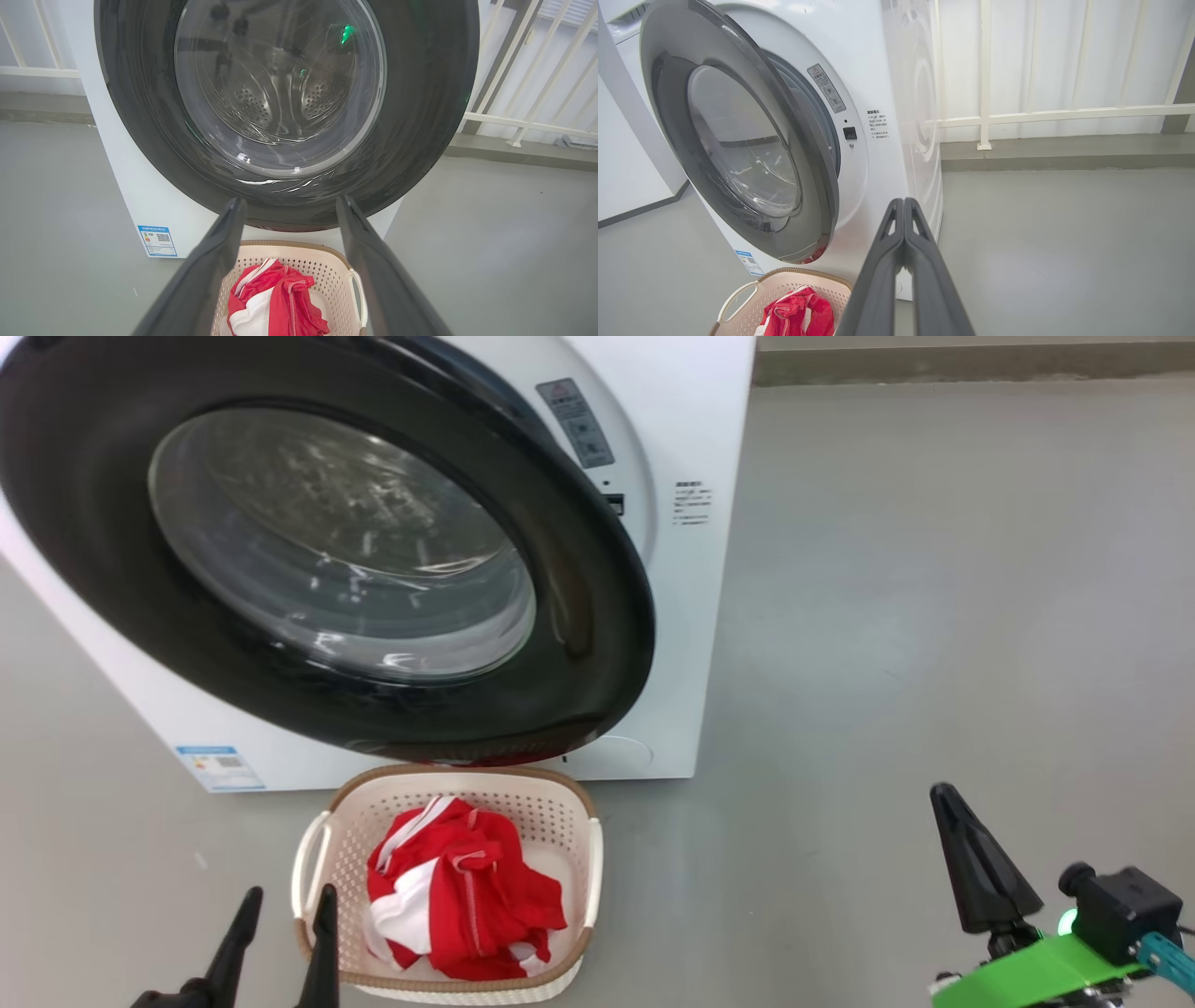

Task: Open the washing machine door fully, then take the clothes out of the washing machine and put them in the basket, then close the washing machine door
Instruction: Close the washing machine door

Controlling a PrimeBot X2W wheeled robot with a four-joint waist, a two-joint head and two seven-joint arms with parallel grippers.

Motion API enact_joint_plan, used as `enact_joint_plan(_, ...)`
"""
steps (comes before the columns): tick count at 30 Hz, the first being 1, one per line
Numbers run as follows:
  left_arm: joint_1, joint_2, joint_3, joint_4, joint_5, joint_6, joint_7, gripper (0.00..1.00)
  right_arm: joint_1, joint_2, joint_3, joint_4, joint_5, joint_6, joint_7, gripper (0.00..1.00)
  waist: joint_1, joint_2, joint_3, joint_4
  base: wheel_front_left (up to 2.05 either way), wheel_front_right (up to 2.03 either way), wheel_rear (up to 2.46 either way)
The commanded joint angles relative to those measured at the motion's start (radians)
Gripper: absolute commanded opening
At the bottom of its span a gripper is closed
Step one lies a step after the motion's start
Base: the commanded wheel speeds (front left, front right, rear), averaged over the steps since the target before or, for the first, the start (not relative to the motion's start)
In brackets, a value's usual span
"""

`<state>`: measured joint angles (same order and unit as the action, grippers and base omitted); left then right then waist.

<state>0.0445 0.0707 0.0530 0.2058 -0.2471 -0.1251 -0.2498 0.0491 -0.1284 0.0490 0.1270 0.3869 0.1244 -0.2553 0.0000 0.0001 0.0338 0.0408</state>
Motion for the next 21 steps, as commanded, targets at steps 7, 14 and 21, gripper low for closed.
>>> enact_joint_plan(7, -0.027, -0.012, 0.002, -0.043, 0.002, -0.006, -0.012, 1.0, -0.13, -0.027, 0.1, -0.014, 0.022, 0.006, -0.006, 0.0, 0.0, -0.0001, 0.031, 0.078, 0.0, 0.0, 0.0)
enact_joint_plan(14, -0.067, -0.02, -0.036, -0.053, -0.007, -0.006, -0.012, 1.0, -0.296, -0.032, 0.197, 0.023, 0.035, 0.006, -0.006, 0.0, 0.0, -0.0001, 0.097, 0.143, 0.0, 0.0, 0.0)
enact_joint_plan(21, -0.113, -0.02, -0.069, -0.059, -0.037, -0.006, -0.012, 1.0, -0.44, -0.038, 0.251, 0.073, 0.041, 0.006, -0.006, 0.0, 0.0, -0.0001, 0.154, 0.19, 0.0, 0.0, 0.0)
